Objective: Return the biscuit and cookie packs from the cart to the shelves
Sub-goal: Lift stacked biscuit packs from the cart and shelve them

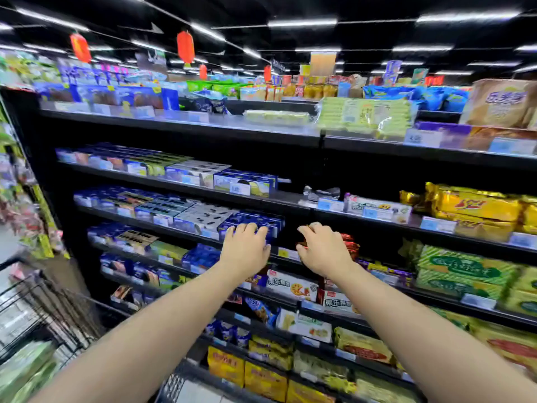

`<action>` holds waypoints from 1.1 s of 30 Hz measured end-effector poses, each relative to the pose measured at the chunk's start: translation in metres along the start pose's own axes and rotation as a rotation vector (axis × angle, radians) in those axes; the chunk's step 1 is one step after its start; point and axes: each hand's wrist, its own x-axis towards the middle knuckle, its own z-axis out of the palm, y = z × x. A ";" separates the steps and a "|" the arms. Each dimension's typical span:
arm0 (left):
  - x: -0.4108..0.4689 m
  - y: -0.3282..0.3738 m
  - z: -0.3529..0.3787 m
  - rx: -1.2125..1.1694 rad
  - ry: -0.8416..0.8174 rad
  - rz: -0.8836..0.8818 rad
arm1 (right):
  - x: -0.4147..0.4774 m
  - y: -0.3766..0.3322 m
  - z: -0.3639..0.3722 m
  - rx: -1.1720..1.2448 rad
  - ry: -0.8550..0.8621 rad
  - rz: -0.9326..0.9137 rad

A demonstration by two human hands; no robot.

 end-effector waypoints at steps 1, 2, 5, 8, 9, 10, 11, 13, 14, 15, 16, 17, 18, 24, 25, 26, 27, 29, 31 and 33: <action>-0.015 -0.017 0.007 0.004 -0.036 -0.028 | 0.001 -0.020 0.012 0.018 -0.036 -0.023; -0.031 -0.034 0.013 0.008 -0.075 -0.056 | 0.002 -0.041 0.025 0.028 -0.076 -0.046; -0.083 -0.094 0.032 0.035 -0.169 -0.118 | 0.005 -0.110 0.061 0.034 -0.183 -0.123; -0.136 -0.160 0.049 0.062 -0.239 -0.185 | 0.005 -0.185 0.095 0.057 -0.262 -0.205; -0.155 -0.182 0.053 0.068 -0.260 -0.212 | 0.005 -0.210 0.106 0.066 -0.291 -0.240; -0.173 -0.204 0.057 0.071 -0.280 -0.239 | 0.004 -0.236 0.117 0.073 -0.322 -0.271; -0.190 -0.224 0.060 0.073 -0.302 -0.264 | 0.002 -0.260 0.126 0.076 -0.352 -0.295; -0.223 -0.264 0.064 0.069 -0.355 -0.317 | -0.002 -0.310 0.145 0.079 -0.407 -0.335; -0.237 -0.280 0.066 0.062 -0.383 -0.342 | -0.004 -0.332 0.154 0.083 -0.432 -0.358; -0.251 -0.296 0.067 0.056 -0.409 -0.370 | -0.006 -0.354 0.162 0.086 -0.456 -0.387; -0.263 -0.310 0.068 0.049 -0.434 -0.399 | -0.008 -0.374 0.169 0.090 -0.482 -0.417; -0.275 -0.323 0.069 0.043 -0.461 -0.425 | -0.010 -0.393 0.177 0.095 -0.509 -0.441; -0.286 -0.335 0.071 0.039 -0.489 -0.447 | -0.011 -0.410 0.184 0.104 -0.535 -0.460; -0.321 -0.392 0.093 0.037 -0.588 -0.548 | -0.001 -0.480 0.221 0.110 -0.651 -0.555; -0.322 -0.401 0.098 0.037 -0.594 -0.566 | 0.005 -0.488 0.225 0.106 -0.661 -0.567; -0.323 -0.410 0.102 0.035 -0.601 -0.584 | 0.012 -0.496 0.230 0.105 -0.668 -0.581; -0.322 -0.418 0.105 0.034 -0.605 -0.598 | 0.020 -0.505 0.234 0.104 -0.674 -0.595; -0.320 -0.435 0.109 0.038 -0.613 -0.611 | 0.040 -0.521 0.242 0.112 -0.687 -0.625; -0.315 -0.454 0.111 0.045 -0.631 -0.627 | 0.063 -0.536 0.248 0.131 -0.710 -0.648; -0.308 -0.475 0.111 0.081 -0.645 -0.650 | 0.085 -0.551 0.254 0.157 -0.727 -0.652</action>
